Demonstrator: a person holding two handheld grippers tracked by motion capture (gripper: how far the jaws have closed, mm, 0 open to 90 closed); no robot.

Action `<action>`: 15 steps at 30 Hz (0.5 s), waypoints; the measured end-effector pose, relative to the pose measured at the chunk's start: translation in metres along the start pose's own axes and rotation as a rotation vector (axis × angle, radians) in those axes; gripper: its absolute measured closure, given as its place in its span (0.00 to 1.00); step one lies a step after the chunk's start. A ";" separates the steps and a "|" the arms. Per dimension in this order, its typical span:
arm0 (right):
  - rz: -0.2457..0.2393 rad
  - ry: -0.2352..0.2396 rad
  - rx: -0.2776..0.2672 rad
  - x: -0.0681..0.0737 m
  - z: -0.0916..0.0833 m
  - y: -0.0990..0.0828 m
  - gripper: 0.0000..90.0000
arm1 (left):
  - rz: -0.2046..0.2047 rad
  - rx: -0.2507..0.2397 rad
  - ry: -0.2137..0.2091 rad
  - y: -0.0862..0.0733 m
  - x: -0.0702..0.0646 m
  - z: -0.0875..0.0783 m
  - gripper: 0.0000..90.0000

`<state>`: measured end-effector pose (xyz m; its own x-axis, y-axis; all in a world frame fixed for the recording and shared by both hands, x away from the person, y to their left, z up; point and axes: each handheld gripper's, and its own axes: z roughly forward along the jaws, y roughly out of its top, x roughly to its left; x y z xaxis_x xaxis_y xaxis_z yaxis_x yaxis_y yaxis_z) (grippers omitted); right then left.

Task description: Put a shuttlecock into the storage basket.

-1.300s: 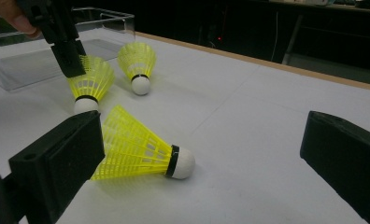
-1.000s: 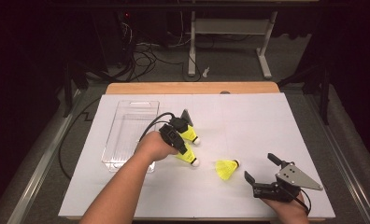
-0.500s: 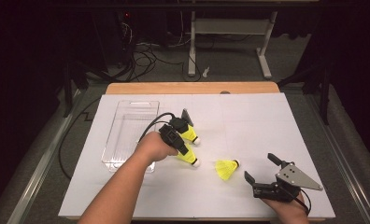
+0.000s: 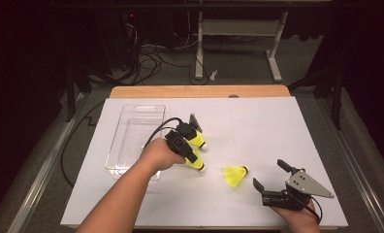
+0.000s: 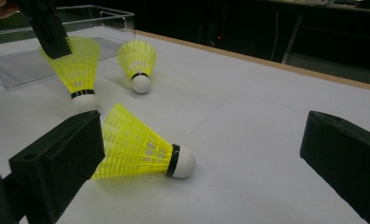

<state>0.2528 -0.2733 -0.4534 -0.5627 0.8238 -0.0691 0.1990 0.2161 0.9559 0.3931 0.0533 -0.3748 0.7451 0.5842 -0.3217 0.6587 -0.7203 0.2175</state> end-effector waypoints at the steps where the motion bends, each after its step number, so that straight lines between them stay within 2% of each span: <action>1: -0.001 0.000 0.002 0.000 0.000 0.000 0.01 | -0.005 -0.009 0.003 -0.002 0.000 -0.004 1.00; 9: -0.002 0.000 0.002 0.000 0.000 0.000 0.01 | -0.025 -0.012 0.016 -0.011 0.000 -0.021 1.00; 15: -0.002 -0.001 0.005 0.001 0.001 0.000 0.01 | -0.021 -0.011 0.025 -0.014 -0.002 -0.035 1.00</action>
<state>0.2530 -0.2724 -0.4541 -0.5627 0.8236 -0.0712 0.2016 0.2203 0.9544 0.3857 0.0754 -0.3448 0.7331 0.6088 -0.3034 0.6756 -0.7032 0.2214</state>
